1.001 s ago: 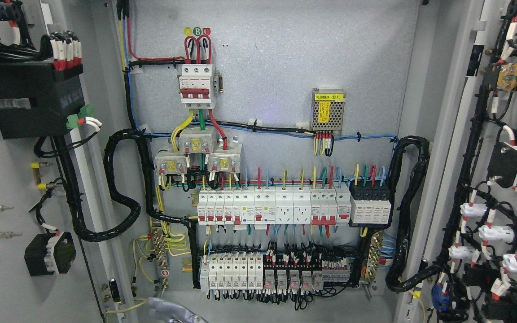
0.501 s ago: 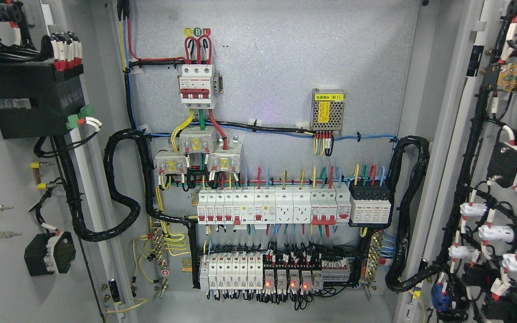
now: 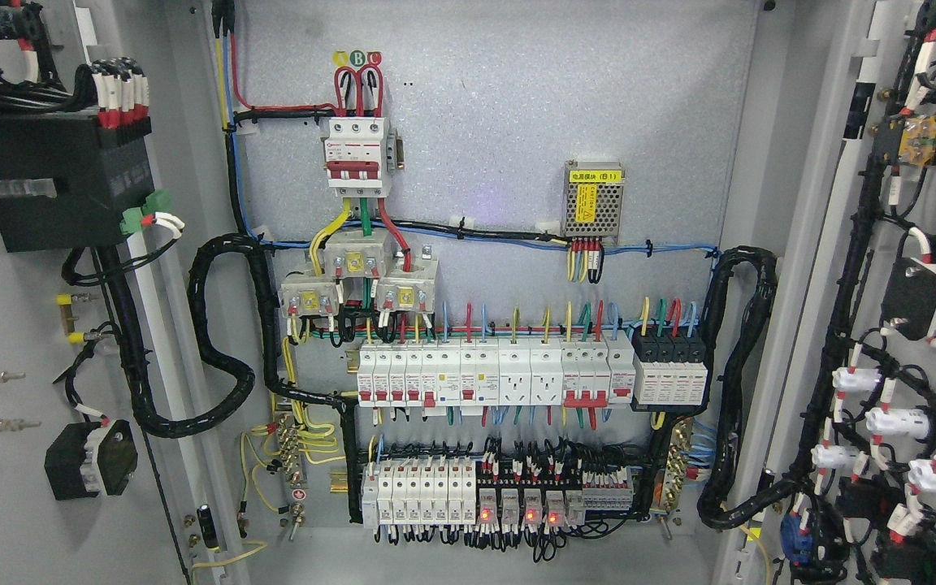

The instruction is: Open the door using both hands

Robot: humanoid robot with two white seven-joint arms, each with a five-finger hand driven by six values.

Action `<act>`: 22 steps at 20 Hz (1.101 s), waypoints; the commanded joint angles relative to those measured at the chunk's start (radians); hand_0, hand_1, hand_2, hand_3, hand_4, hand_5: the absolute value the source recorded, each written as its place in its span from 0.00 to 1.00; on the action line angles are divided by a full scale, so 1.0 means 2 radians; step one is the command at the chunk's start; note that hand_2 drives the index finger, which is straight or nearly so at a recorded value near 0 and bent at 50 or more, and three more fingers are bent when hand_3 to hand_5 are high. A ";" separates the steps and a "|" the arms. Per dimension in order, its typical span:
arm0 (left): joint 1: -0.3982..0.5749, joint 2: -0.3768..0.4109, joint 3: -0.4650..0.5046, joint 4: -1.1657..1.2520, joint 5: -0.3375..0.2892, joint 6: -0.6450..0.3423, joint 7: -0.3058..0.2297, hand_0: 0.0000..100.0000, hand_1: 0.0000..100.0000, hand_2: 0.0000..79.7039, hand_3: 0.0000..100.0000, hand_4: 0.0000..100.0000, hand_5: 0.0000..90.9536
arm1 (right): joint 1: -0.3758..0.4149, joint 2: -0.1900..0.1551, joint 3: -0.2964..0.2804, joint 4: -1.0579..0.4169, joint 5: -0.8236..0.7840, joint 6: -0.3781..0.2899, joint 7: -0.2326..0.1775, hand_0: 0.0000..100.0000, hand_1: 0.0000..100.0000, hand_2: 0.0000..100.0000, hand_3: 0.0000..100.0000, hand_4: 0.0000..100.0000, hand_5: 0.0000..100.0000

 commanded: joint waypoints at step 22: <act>0.051 0.037 0.152 -0.174 0.129 -0.091 -0.002 0.30 0.00 0.03 0.03 0.04 0.00 | 0.027 -0.024 -0.093 0.128 -0.008 -0.033 -0.002 0.22 0.00 0.00 0.00 0.00 0.00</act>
